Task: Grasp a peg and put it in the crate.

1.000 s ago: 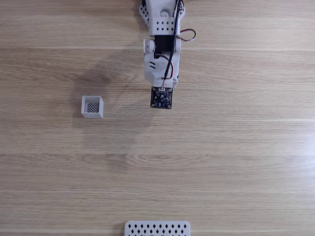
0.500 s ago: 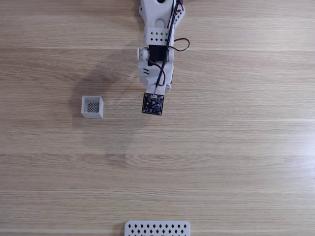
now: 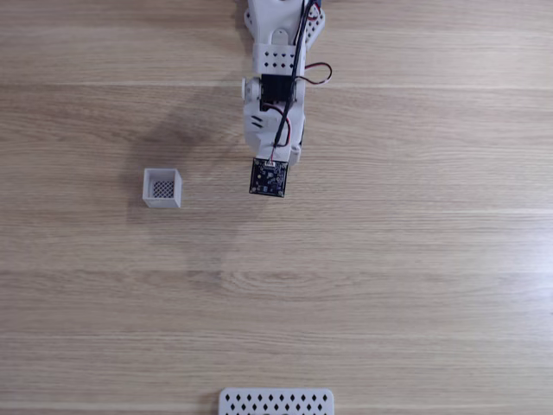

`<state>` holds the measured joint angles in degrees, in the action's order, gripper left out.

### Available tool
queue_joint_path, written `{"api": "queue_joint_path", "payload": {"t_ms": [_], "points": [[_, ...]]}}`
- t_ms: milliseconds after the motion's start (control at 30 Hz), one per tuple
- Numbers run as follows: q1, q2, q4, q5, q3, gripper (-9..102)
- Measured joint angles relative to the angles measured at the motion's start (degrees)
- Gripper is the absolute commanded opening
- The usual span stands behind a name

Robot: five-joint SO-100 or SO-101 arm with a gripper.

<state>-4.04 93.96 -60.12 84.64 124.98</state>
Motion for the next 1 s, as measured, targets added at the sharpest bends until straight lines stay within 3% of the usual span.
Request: {"api": "queue_joint_path", "payload": {"t_ms": [67, 367, 533, 767, 1000], "points": [[0.35, 0.09, 0.26, 0.0, 0.09, -4], [3.87, 6.94, 0.62, 0.0, 1.76, -1], [3.87, 13.45, 6.06, 0.0, 1.76, -1], [-0.09, 17.4, 24.08, 0.0, 2.2, -1], [-6.5, 19.51, 54.49, 0.0, 12.04, -1]]}}
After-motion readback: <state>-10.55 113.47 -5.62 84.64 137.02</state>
